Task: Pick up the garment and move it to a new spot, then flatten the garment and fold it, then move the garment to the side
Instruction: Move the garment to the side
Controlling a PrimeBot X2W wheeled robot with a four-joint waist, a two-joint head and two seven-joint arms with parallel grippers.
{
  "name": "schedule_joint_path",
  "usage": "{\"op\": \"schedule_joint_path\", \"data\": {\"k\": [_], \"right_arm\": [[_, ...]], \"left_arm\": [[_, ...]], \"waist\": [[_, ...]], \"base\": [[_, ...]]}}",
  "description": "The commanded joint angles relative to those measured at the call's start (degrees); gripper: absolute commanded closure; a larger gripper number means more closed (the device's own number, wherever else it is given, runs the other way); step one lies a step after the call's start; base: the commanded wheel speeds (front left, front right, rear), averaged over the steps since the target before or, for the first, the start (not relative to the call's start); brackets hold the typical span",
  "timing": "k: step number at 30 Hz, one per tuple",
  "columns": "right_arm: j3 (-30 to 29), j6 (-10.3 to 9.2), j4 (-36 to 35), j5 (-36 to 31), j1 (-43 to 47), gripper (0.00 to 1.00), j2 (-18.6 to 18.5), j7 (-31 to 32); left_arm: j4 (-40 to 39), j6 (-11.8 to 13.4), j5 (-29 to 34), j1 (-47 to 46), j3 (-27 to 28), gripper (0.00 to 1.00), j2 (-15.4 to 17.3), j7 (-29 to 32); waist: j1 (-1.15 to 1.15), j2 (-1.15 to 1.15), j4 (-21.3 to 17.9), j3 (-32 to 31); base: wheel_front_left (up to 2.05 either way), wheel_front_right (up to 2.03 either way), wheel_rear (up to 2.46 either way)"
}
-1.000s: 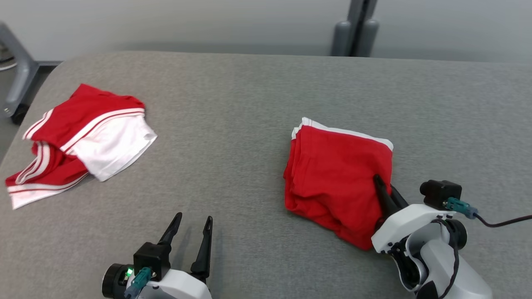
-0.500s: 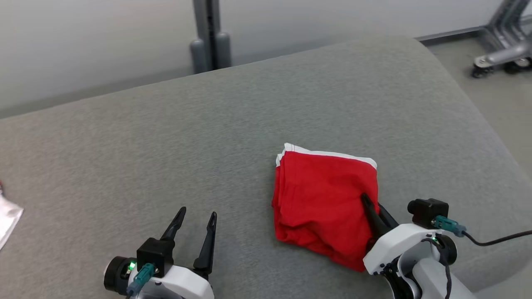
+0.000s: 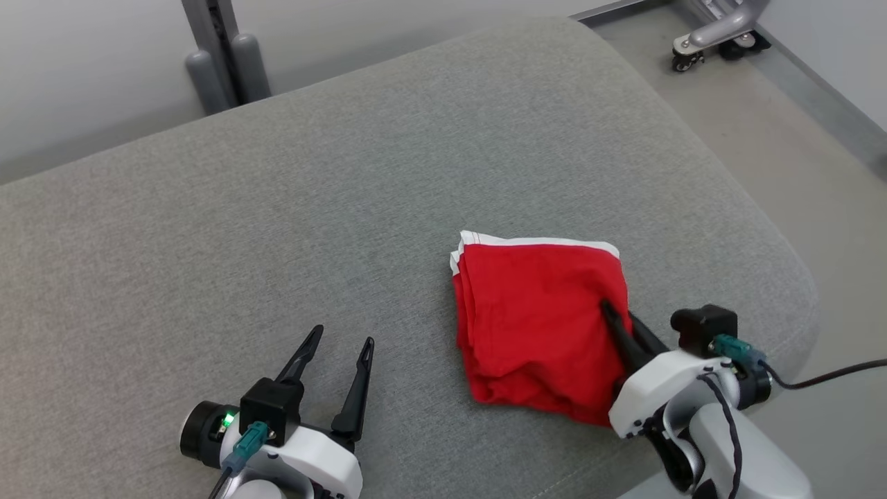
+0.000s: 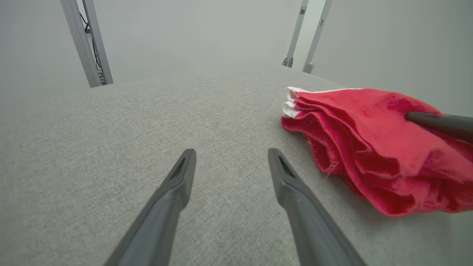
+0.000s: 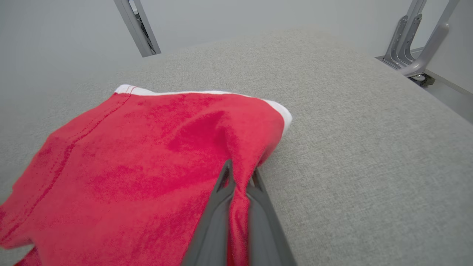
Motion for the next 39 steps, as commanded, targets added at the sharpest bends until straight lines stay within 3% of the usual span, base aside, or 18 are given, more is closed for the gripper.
{"op": "schedule_joint_path", "data": {"k": [1,11,18,25,26,27,34,37,39], "right_arm": [[-0.61,0.01,0.36,-1.2,-1.37,1.0,-0.91,-0.03],[-6.58,0.0,5.13,-10.49,-11.42,1.0,-10.14,-0.03],[-17.14,0.0,13.49,-18.38,-18.32,1.0,-18.64,-0.03],[-25.65,0.0,16.98,-25.48,-21.29,1.0,-22.07,-0.03],[-27.26,0.0,17.28,-26.95,-21.47,0.71,-22.49,-0.03],[-29.21,0.0,17.65,-28.46,-21.53,0.02,-23.05,-0.03],[-45.46,0.0,12.68,-37.87,-19.87,0.0,-22.03,-0.03],[-50.51,0.0,8.02,-40.56,-19.29,0.0,-18.74,-0.02],[-50.7,0.0,4.57,-41.18,-19.04,0.0,-16.26,-0.02]], "left_arm": [[0.11,-0.49,0.87,-1.04,0.29,0.0,0.36,-0.1],[-0.31,-1.92,3.87,-3.04,1.67,0.0,0.31,-0.1],[-2.1,-2.92,5.56,-4.98,1.45,0.0,0.31,-0.1],[-3.21,-3.3,6.04,-5.77,1.36,0.0,0.32,-0.1],[-3.34,-3.36,6.1,-5.87,1.48,0.0,0.32,-0.11],[-3.36,-3.42,6.16,-5.86,1.55,0.0,0.31,-0.1],[-3.39,-3.09,5.86,-5.34,1.77,0.0,0.32,-0.06],[-3.58,-2.7,5.31,-5.12,1.71,0.0,0.32,-0.07],[-3.69,-2.19,4.78,-4.83,1.74,0.0,0.31,-0.07]], "waist": [[0.0,0.0,1.44,1.39],[0.0,0.0,9.61,5.83],[0.0,0.0,16.02,8.88],[0.0,0.0,19.0,10.94],[0.0,0.0,19.3,11.23],[0.0,0.0,19.54,11.41],[0.0,0.0,20.35,10.75],[0.0,0.0,20.48,9.71],[0.0,0.0,20.57,8.84]], "base": [[0.0,0.0,0.0],[0.0,0.0,0.0],[0.0,0.0,0.0],[0.0,0.0,0.0],[0.0,0.0,0.0],[0.0,0.0,0.0],[0.0,0.0,0.0],[0.0,0.0,0.0],[0.0,0.0,0.0]]}}
